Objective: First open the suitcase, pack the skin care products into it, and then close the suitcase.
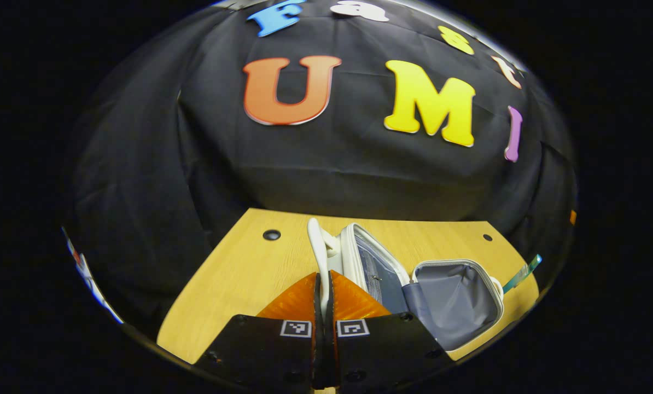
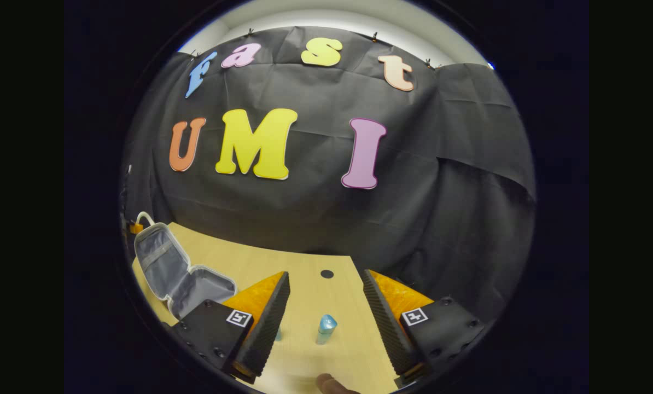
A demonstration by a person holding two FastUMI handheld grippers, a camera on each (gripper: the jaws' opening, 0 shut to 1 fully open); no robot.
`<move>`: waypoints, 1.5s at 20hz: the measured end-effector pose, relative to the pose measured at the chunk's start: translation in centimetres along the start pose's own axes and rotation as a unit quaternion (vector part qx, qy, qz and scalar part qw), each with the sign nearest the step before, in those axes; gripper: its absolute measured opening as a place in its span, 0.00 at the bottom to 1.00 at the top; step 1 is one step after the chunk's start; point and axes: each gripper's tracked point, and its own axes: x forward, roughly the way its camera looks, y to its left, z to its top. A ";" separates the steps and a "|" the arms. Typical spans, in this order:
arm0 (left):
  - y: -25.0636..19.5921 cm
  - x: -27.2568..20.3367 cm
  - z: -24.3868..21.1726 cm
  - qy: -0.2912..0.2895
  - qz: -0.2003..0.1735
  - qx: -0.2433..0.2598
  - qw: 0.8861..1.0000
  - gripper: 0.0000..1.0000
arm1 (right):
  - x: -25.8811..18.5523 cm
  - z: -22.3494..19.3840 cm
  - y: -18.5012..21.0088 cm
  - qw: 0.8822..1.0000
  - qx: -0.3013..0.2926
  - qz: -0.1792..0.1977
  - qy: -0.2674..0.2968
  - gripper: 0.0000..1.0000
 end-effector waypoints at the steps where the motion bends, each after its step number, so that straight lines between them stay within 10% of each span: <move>1: 0.6 0.6 -1.0 0.005 -0.014 -0.023 1.000 0.03 | 0.0 -0.3 -0.1 1.000 0.000 -0.006 0.006 0.81; 8: 4.3 3.8 -7.9 0.058 -0.043 -0.180 0.981 0.03 | -0.5 -1.1 -1.3 0.999 -0.033 -0.037 0.019 0.81; 19: 6.3 4.6 -13.9 0.079 -0.036 -0.388 0.918 0.08 | -1.0 -3.0 -1.2 0.998 -0.033 -0.039 0.046 0.81; 24: 7.1 2.2 -12.3 0.033 0.014 -0.385 0.922 0.98 | -1.3 -4.2 -1.1 0.998 -0.044 -0.011 0.042 0.81; 30: 1.2 -3.0 -7.0 -0.005 0.038 -0.264 0.964 0.98 | -0.9 -5.5 -3.0 0.998 -0.053 0.034 0.029 0.81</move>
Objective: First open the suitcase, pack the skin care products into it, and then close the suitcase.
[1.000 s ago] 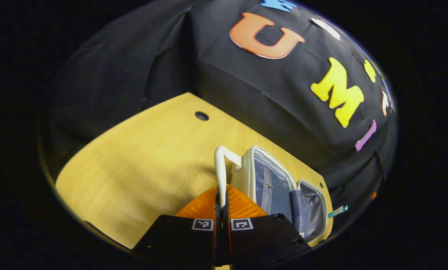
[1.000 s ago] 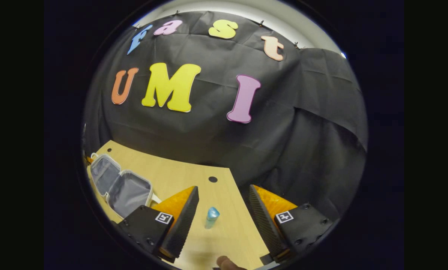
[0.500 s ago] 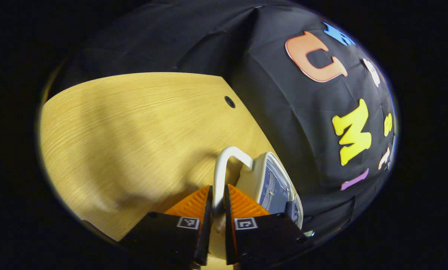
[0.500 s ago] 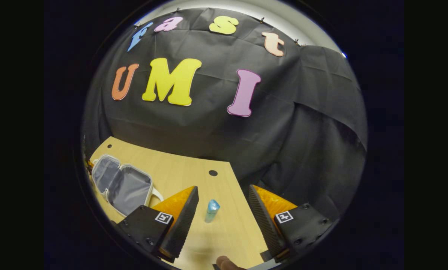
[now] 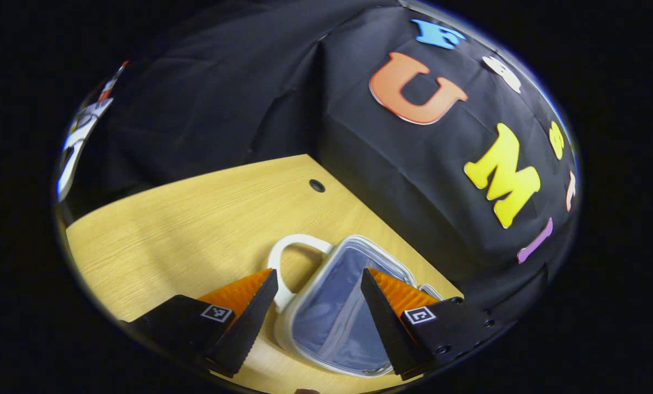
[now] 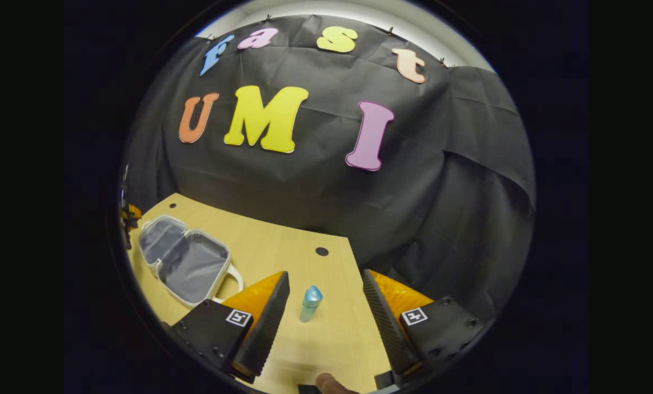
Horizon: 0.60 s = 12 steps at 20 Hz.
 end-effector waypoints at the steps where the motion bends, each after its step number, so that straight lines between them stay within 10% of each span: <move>1: -2.4 -0.8 0.0 -0.007 -0.007 0.019 1.000 0.98 | 0.2 -0.3 -0.5 1.000 0.002 0.007 0.000 0.81; 12: -26.2 -4.1 -13.2 0.041 -0.112 0.183 0.976 0.98 | 3.7 -2.7 -7.9 0.999 0.028 0.041 0.008 0.81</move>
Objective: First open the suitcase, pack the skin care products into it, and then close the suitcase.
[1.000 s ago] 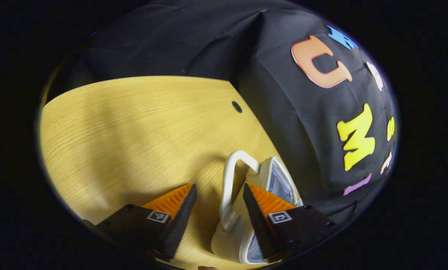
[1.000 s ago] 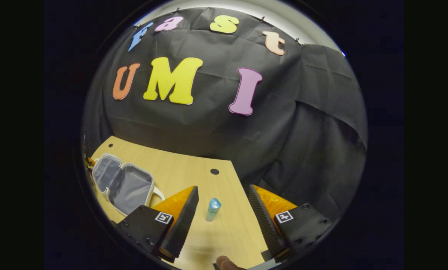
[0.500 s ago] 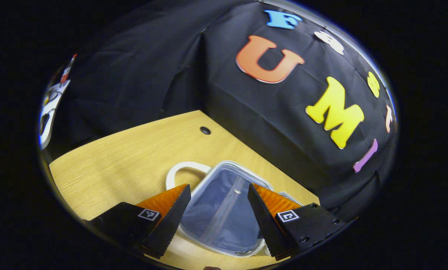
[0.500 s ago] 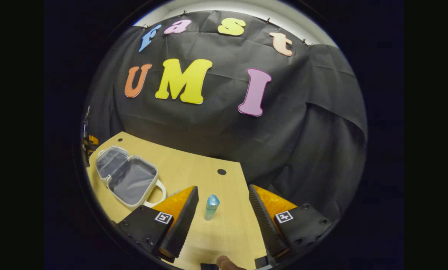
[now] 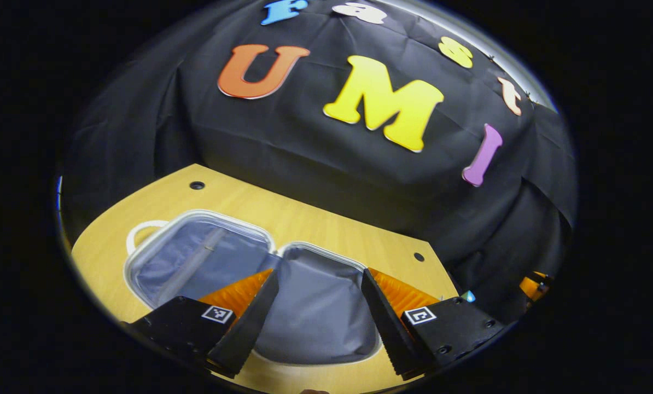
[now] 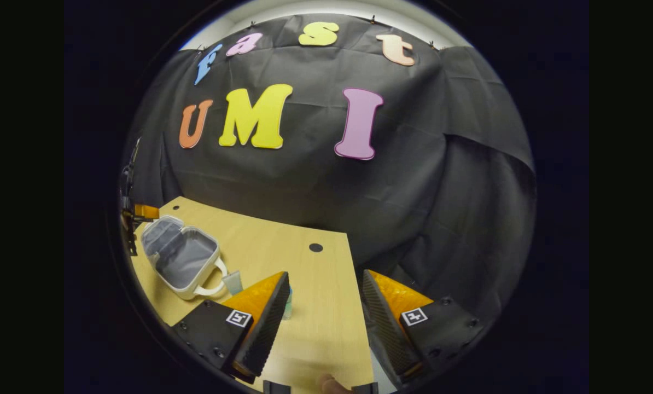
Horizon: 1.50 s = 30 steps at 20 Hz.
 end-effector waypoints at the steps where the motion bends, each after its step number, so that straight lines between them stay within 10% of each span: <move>1: -1.8 0.4 -1.2 0.012 -0.009 0.013 1.000 0.98 | 0.1 -0.2 -0.5 1.000 0.002 0.003 0.002 0.81; 12: -17.2 3.8 -13.9 0.093 -0.100 0.121 0.983 0.98 | 2.1 -3.8 -1.4 0.997 -0.024 0.066 0.032 0.81; 24: -18.8 13.9 -20.1 0.101 -0.063 0.165 0.979 0.92 | 2.9 -8.4 -4.2 0.992 -0.062 0.067 0.084 0.80; 30: -18.4 14.3 -20.6 0.109 -0.056 0.177 0.977 0.45 | 2.5 -9.6 -3.9 0.991 -0.059 0.071 0.095 0.81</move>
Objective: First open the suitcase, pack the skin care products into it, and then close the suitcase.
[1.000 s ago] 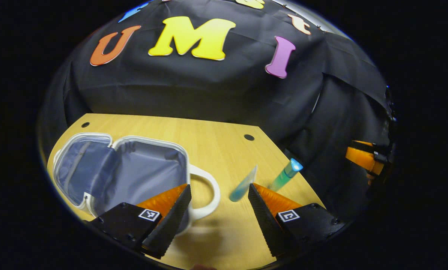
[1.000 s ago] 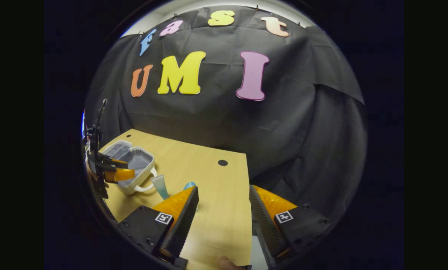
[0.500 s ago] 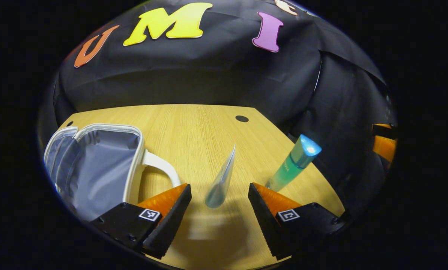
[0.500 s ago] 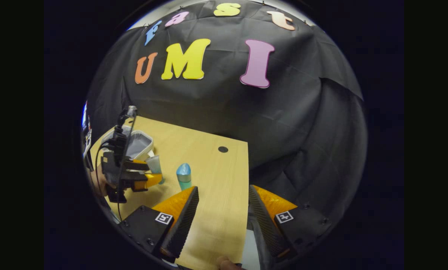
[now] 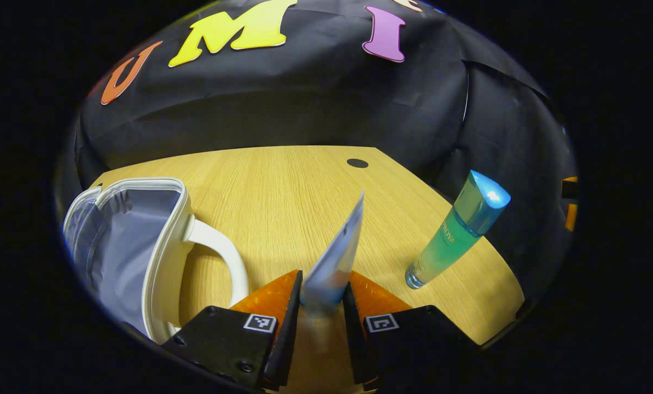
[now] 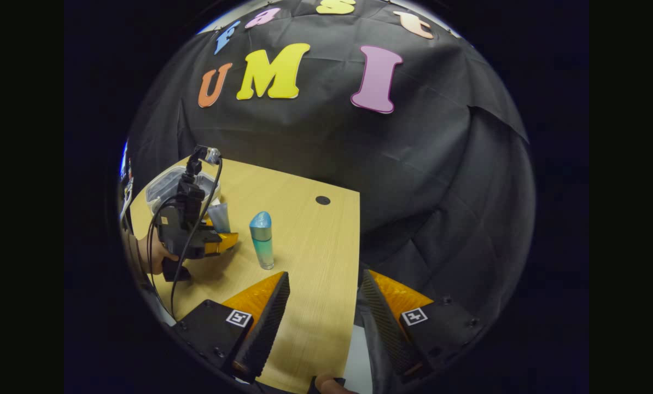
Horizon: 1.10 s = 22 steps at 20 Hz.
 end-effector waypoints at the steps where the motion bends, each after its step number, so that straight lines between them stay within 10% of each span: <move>1: 0.0 -0.1 -0.1 0.004 -0.001 0.001 1.000 0.44 | -0.1 -0.1 0.5 1.000 0.002 0.006 0.000 0.81; 19: 3.5 -16.9 3.3 0.010 0.060 -0.041 0.997 0.41 | 14.7 0.5 12.3 0.996 0.008 0.088 -0.029 0.81; 22: 5.5 -18.7 3.3 0.008 0.079 -0.044 0.996 0.41 | 15.4 0.7 12.7 0.995 0.020 0.090 -0.027 0.65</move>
